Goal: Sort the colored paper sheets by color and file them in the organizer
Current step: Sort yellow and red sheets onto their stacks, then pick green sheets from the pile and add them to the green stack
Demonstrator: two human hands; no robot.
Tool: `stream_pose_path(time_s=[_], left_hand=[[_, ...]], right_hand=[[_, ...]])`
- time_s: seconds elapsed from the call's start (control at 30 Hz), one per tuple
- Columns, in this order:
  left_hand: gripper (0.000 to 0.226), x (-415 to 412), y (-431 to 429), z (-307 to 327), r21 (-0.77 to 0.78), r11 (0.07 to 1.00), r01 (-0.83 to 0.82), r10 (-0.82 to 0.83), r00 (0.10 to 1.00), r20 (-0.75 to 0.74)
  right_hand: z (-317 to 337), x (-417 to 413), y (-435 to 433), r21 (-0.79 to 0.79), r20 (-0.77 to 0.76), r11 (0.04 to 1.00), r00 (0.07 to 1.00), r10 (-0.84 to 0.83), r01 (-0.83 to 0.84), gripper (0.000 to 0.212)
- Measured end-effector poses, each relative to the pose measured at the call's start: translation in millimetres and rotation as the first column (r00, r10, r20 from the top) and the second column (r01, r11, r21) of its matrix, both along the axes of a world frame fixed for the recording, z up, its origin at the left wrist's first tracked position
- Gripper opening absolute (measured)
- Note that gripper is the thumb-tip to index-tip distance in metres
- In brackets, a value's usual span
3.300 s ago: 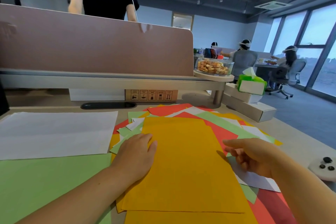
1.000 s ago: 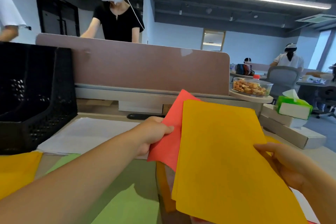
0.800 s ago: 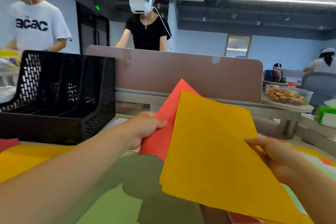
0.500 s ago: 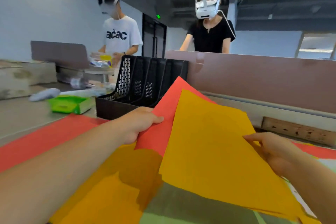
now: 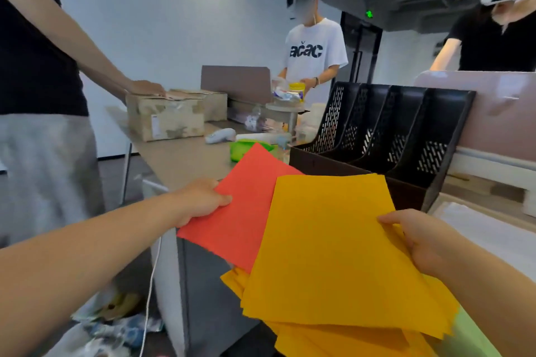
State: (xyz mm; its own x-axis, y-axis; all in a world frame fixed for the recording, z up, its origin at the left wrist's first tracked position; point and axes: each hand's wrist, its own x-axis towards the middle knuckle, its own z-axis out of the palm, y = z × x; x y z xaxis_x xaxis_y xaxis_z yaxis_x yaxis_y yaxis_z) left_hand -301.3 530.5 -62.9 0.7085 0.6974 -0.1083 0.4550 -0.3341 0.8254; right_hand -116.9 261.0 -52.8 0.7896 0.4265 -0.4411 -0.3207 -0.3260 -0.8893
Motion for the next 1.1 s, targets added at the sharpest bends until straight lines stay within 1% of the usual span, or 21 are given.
stream_pose_path(time_s=[0.07,0.17,0.23,0.27,0.4,0.47,0.53,0.6,0.7,0.77,0.83,0.9,1.03,1.1], left_hand=[[0.028,-1,16,-4,0.115,0.993,-0.014,0.021,0.998,-0.060],[0.033,9,38,-4,0.297,0.955,-0.001,0.054,0.984,-0.170],[0.037,17,53,-5,0.414,0.909,0.034,0.074,0.968,-0.241],[0.039,22,60,-6,0.466,0.883,0.059,0.078,0.960,-0.270],[0.045,36,75,-17,0.586,0.801,0.125,0.118,0.926,-0.359],[0.054,40,74,-23,0.648,0.751,0.127,0.171,0.910,-0.377],[0.064,43,64,-26,0.723,0.688,0.073,0.256,0.907,-0.334],[0.064,49,46,-26,0.768,0.639,0.043,0.271,0.922,-0.277],[0.058,61,9,-20,0.759,0.645,0.093,0.135,0.963,-0.233],[0.053,74,-18,-14,0.754,0.641,0.146,0.016,0.979,-0.203],[0.049,90,-50,-7,0.764,0.611,0.209,-0.110,0.978,-0.180],[0.048,108,-85,0,0.770,0.582,0.262,-0.218,0.962,-0.163],[0.047,157,-162,12,0.765,0.531,0.364,-0.385,0.908,-0.165],[0.046,185,-204,15,0.763,0.495,0.415,-0.465,0.868,-0.171]], right_hand=[[-8,2,15,-0.031,0.017,0.998,0.999,-0.046,0.046,0.048],[-18,10,27,-0.054,0.057,0.998,0.998,-0.038,0.041,0.047],[-21,14,28,-0.059,0.069,0.998,0.998,0.010,-0.006,0.039],[-21,16,27,-0.076,0.076,0.997,0.997,0.028,-0.023,0.030],[-23,23,10,-0.226,0.164,0.973,0.983,0.079,-0.041,0.018],[-24,28,-3,-0.250,0.166,0.966,0.980,0.111,-0.067,0.008],[-25,29,-17,-0.234,0.149,0.968,0.981,0.124,-0.087,0.010],[-24,29,-29,-0.202,0.134,0.976,0.985,0.105,-0.076,0.012],[-24,25,-45,-0.168,0.114,0.985,0.992,0.061,-0.041,0.015],[-25,22,-58,-0.166,0.104,0.985,0.992,0.066,-0.048,0.012],[-23,17,-77,-0.174,0.097,0.982,0.991,0.090,-0.072,0.005],[-19,14,-103,-0.178,0.107,0.982,0.991,0.078,-0.058,0.003],[-11,16,-184,-0.153,0.155,0.981,0.983,-0.094,0.118,0.014],[-10,18,-232,-0.118,0.154,0.966,0.966,-0.210,0.229,0.013]])
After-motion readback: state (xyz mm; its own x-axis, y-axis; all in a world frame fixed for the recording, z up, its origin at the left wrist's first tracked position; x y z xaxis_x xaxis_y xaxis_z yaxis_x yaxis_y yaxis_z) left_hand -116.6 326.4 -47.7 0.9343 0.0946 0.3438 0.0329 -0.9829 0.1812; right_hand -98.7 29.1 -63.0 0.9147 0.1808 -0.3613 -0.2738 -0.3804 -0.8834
